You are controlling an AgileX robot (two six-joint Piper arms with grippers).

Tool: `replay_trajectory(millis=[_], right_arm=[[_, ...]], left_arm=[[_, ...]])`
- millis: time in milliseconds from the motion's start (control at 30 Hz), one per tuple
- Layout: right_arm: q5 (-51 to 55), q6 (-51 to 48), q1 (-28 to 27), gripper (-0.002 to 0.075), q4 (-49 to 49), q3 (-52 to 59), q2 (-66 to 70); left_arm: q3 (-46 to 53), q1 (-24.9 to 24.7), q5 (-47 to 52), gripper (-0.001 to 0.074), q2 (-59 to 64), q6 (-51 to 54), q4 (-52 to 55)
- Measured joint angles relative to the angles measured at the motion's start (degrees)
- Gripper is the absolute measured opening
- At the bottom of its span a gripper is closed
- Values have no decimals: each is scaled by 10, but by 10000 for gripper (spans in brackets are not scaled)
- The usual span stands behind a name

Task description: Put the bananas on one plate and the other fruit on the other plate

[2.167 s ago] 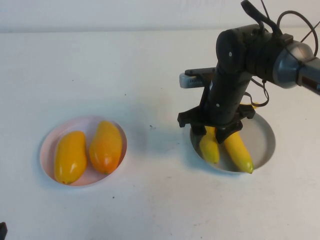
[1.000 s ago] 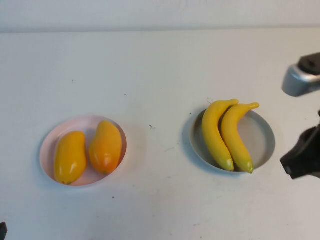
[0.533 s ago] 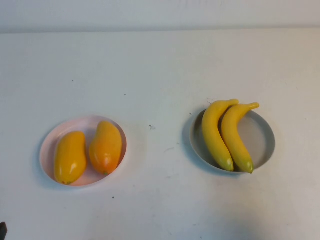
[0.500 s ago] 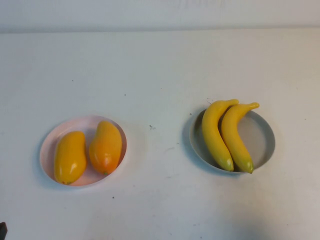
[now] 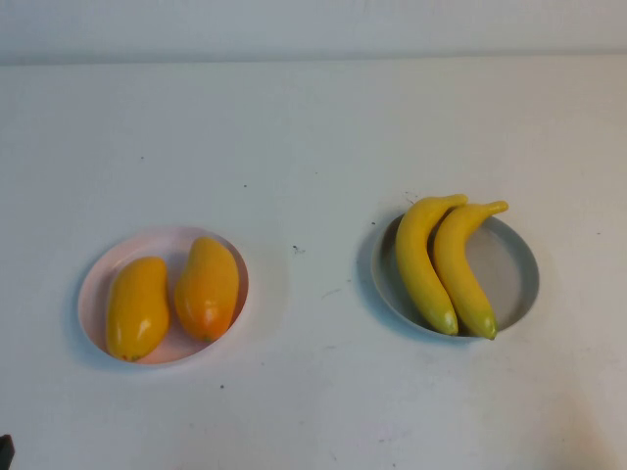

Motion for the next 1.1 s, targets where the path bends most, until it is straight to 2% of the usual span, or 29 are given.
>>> replay_trajectory(millis=[433,600,700,1100], right_arm=[[79,-2,0,-16,0,0,-17],[81,-99,0,-16,36,0,-17],[81,-123,0,-15,54,0,-17],[82,-132,0,-16,63,0,-17]], left_arm=[[0,0,0,-4,0,0,0],[0,0,0,-4,0,0,0],[0,0,0,-4,0,0,0],[0,0,0,-5,0,0,0]])
